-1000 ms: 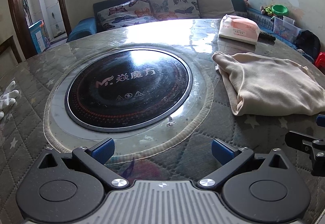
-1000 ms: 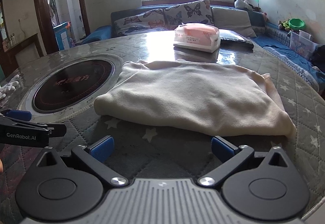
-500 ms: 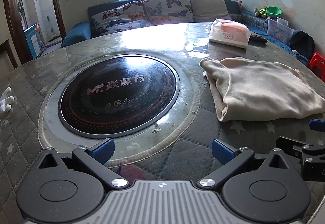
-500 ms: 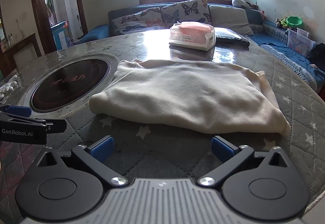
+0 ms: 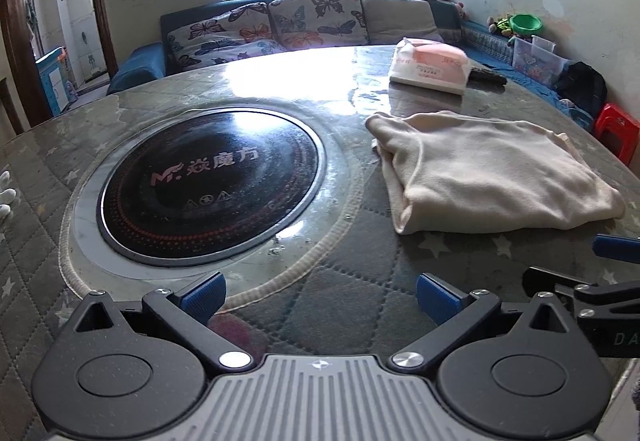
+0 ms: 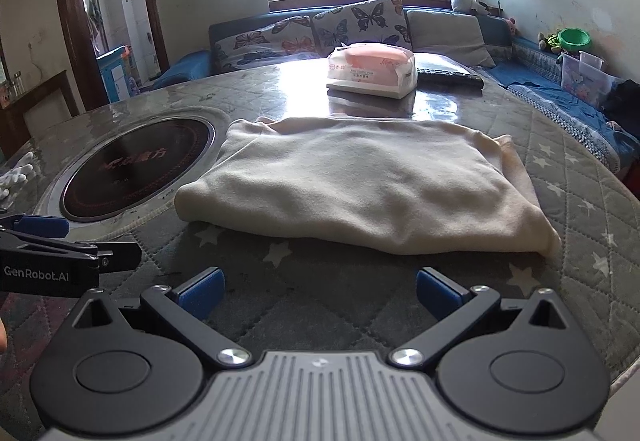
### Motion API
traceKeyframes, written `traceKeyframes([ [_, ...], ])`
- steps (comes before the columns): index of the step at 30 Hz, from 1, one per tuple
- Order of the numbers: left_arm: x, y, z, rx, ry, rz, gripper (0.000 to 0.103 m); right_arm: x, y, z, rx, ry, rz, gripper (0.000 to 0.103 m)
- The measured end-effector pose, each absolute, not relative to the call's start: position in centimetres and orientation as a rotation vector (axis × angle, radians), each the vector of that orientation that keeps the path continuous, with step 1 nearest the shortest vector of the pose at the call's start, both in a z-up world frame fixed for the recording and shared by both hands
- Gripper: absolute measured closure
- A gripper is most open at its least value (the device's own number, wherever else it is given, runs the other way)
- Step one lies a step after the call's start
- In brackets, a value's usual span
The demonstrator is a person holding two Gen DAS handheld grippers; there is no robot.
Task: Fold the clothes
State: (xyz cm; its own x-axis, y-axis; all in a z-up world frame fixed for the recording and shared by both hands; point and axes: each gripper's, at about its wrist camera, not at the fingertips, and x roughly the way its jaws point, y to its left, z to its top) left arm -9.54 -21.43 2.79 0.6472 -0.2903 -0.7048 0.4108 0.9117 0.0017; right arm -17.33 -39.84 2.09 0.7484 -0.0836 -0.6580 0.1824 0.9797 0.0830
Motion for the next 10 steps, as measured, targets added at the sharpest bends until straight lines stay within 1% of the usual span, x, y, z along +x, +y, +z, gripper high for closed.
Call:
traceKeyframes([
  [10, -10.16, -21.90, 3.25, 0.175, 0.747, -0.419, 0.000, -17.66, -39.56, 2.35, 0.139, 0.704, -0.137, 0.000],
])
